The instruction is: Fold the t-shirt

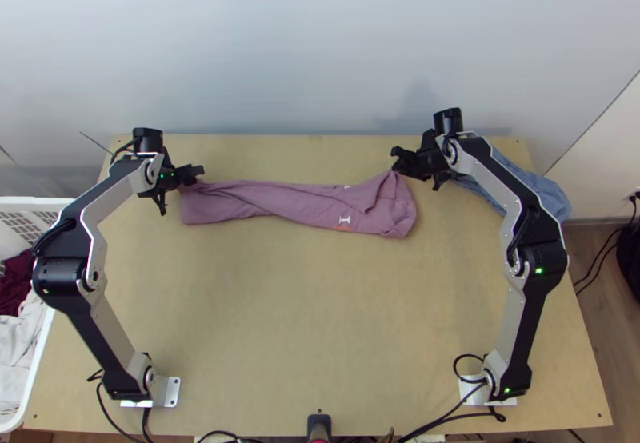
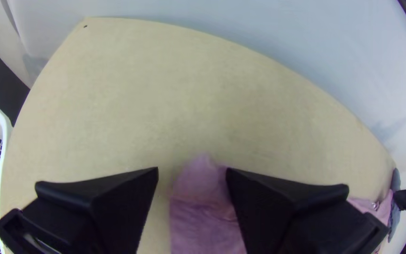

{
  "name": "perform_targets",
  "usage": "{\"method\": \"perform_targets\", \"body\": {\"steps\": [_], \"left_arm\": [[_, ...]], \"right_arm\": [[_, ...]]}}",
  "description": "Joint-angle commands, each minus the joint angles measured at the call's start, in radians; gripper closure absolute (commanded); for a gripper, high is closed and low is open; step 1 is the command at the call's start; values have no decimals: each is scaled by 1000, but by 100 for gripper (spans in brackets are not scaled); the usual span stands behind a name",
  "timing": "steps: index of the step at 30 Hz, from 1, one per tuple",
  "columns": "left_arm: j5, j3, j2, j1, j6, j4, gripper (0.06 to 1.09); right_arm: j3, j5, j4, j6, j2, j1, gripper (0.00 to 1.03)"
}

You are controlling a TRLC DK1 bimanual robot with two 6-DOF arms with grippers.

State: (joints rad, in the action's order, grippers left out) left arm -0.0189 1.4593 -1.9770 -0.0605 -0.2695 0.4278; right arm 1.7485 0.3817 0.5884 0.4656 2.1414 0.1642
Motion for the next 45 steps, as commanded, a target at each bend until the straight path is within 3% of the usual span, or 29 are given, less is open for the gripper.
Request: {"method": "perform_targets", "body": {"steps": [1,6,17,38,40,45], "left_arm": [[2,67,3,7,7,154,11],[5,36,102,13,46,258,11],[13,-129,167,41,56,218,11],[13,-128,61,97,24,160,11],[11,-131,47,103,24,160,20],[11,-145,30,110,29,160,29]], "right_arm": [[28,0,31,31,-23,-2,4],[40,2,77,30,-94,5,4],[32,9,136,15,-199,147,4],[48,9,139,8,-190,236,4],[54,9,139,8,-187,241,4],[78,11,148,8,-181,248,4]]}}
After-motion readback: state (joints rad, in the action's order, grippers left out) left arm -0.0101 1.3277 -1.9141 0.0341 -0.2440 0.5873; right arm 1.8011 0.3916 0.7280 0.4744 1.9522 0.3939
